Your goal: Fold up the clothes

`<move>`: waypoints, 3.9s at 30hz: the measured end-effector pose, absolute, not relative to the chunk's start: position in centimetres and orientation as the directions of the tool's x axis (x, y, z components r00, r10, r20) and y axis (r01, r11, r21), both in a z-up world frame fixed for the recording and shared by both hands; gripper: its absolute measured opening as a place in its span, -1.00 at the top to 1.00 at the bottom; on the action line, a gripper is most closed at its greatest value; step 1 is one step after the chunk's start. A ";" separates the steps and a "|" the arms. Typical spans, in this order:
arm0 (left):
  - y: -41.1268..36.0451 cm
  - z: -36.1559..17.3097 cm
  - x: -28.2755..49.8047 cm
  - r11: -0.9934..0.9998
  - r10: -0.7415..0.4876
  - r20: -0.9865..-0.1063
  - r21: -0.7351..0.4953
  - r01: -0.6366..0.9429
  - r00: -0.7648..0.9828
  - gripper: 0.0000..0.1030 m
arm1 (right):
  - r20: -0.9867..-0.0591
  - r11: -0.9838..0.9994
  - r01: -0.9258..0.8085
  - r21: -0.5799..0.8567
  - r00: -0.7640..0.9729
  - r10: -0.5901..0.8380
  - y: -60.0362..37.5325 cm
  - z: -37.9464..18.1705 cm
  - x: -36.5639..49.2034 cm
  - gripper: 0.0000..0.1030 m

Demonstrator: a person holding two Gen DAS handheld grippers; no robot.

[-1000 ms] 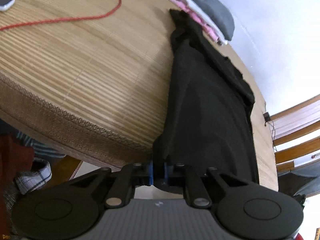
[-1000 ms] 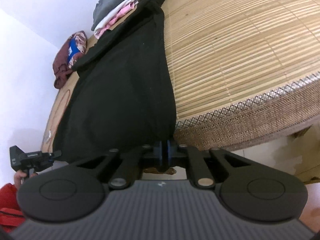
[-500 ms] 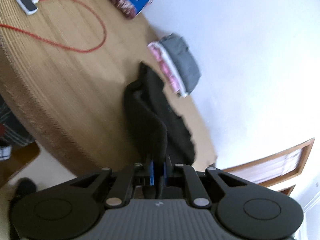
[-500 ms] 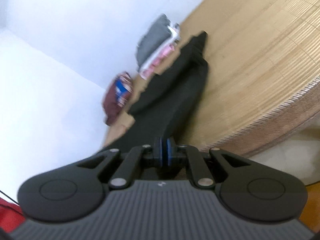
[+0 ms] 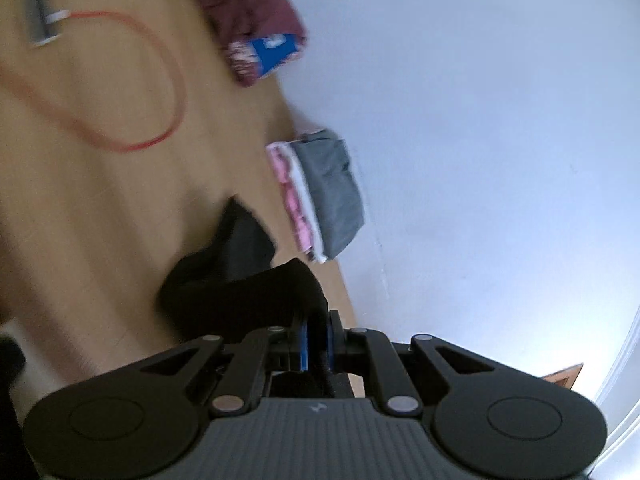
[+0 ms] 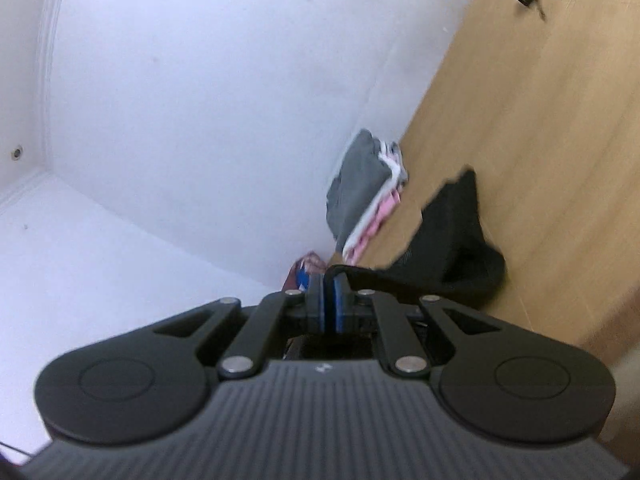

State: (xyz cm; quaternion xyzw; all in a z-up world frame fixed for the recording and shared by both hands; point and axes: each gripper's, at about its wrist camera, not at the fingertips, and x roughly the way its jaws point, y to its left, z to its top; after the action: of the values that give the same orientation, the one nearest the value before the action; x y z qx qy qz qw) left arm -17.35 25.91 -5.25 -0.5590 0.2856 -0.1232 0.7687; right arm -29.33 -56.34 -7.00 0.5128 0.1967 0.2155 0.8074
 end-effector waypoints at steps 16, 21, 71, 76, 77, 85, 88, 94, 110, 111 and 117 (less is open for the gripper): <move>21.6 -10.9 12.4 0.469 -0.574 -0.476 -0.858 -0.209 0.666 0.81 | -0.306 0.468 0.095 0.879 0.864 0.400 -53.3 -11.6 -3.5 0.83; 21.2 -14.9 15.7 0.541 -0.495 -0.632 -0.761 -0.357 0.596 0.40 | -0.349 0.389 0.192 0.901 0.853 0.388 -53.6 -15.5 0.7 0.79; 16.4 -15.1 -1.3 0.922 -0.230 -0.873 -0.337 -0.192 0.429 -0.43 | -0.666 0.551 -0.778 -0.302 0.586 0.462 -31.4 -14.1 -15.0 -0.61; 17.3 -14.7 -0.5 0.946 -0.243 -0.867 -0.311 -0.092 0.436 -0.43 | -0.639 0.466 -0.779 -0.418 0.617 0.458 -24.9 -15.4 -16.1 -0.61; 17.4 -14.7 -0.4 0.944 -0.275 -0.863 -0.327 -0.052 0.424 -0.43 | -0.642 0.481 -0.772 -0.416 0.624 0.445 -24.5 -15.6 -16.1 -0.61; 17.6 -16.8 0.2 0.895 -0.445 -0.829 -0.426 0.132 0.339 -0.40 | -0.678 0.688 -0.533 -0.492 0.731 0.081 -29.6 -17.3 -15.1 -0.62; 16.9 -15.9 -1.0 0.923 -0.357 -0.858 -0.263 0.281 0.370 -0.32 | -0.678 0.550 -0.577 -0.603 0.734 0.027 -31.8 -18.3 -16.2 -0.61; 14.8 -15.0 -4.5 0.728 -0.162 -0.886 0.190 0.658 0.435 -0.47 | -0.703 0.375 -0.650 -0.660 0.711 -0.005 -36.4 -18.6 -15.8 -0.61; 7.8 -23.0 -7.9 -0.314 -0.146 -0.548 0.815 0.486 0.824 -0.81 | -0.648 -0.121 -0.637 -0.761 0.753 0.114 -33.1 -21.9 -13.0 -0.18; 7.6 -23.3 -8.1 -0.328 -0.142 -0.550 0.810 0.486 0.823 -0.53 | -0.647 -0.130 -0.635 -0.761 0.756 0.099 -33.0 -22.4 -13.1 -0.06; 7.0 -23.5 -8.7 -0.253 -0.101 -0.600 0.787 0.562 0.794 0.45 | -0.621 -0.131 -0.611 -0.781 0.781 0.059 -32.4 -24.3 -13.9 0.61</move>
State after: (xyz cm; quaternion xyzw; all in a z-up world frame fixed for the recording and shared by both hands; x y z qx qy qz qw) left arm -8.71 7.04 -23.55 0.7400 0.1558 -0.2808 0.5910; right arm -13.91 -32.39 -24.31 -0.7034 0.1961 0.2662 0.6292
